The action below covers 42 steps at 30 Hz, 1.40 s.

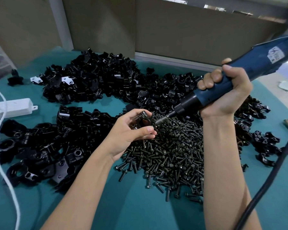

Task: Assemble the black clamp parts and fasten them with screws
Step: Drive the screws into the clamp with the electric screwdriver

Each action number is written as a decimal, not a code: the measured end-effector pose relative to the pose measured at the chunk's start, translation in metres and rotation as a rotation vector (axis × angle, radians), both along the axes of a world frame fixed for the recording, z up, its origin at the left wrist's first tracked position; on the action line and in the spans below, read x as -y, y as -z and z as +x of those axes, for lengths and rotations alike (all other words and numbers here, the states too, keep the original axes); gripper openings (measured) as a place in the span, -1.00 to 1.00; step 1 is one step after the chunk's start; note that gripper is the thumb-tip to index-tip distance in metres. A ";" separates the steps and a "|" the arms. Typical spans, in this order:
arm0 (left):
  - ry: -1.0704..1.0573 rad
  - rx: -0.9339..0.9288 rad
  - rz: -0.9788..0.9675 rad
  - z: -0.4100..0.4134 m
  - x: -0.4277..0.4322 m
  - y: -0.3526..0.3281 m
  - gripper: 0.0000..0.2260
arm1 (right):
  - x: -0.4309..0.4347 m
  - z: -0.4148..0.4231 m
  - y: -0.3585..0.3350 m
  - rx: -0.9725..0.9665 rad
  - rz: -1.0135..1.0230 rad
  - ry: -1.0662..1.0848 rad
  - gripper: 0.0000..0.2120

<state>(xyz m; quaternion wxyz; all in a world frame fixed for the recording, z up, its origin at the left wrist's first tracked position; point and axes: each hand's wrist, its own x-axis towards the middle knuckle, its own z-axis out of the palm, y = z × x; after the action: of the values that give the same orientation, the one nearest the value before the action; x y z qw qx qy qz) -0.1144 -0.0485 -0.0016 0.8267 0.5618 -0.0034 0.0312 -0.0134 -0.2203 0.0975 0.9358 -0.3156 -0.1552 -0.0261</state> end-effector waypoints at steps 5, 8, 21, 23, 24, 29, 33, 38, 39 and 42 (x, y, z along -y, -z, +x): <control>0.013 0.007 0.009 0.000 0.002 -0.001 -0.65 | 0.003 0.001 0.000 -0.006 0.015 0.005 -0.91; -0.006 0.007 0.039 0.001 0.003 0.000 -0.63 | 0.004 0.002 0.001 -0.010 0.015 0.010 -0.92; -0.039 0.012 0.190 0.004 -0.002 0.006 -0.64 | 0.003 0.005 0.006 -0.022 0.008 0.007 -0.92; -0.038 0.020 0.182 0.005 -0.002 0.006 -0.62 | 0.003 0.005 0.006 -0.020 0.006 0.010 -0.92; -0.041 0.021 0.180 0.005 -0.002 0.007 -0.62 | 0.004 0.006 0.007 -0.021 0.009 0.010 -0.92; -0.052 0.031 0.183 0.006 -0.001 0.009 -0.66 | 0.004 0.006 0.007 -0.019 0.014 0.011 -0.92; -0.046 0.035 0.174 0.006 -0.002 0.010 -0.65 | 0.003 0.006 0.008 -0.016 0.016 0.007 -0.92; -0.057 0.029 0.173 0.007 -0.003 0.011 -0.63 | 0.001 0.007 0.009 -0.032 0.012 0.009 -0.95; -0.061 0.029 0.173 0.006 -0.003 0.010 -0.63 | 0.001 0.007 0.010 -0.037 0.016 0.008 -0.94; -0.066 0.036 0.178 0.006 -0.002 0.010 -0.64 | 0.000 0.008 0.012 -0.052 0.021 0.009 -0.83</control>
<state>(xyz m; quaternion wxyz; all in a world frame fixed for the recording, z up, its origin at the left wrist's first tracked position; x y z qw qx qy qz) -0.1089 -0.0463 -0.0117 0.7719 0.6321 -0.0027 0.0681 -0.0057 -0.2198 0.0853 0.9425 -0.3072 -0.1291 -0.0240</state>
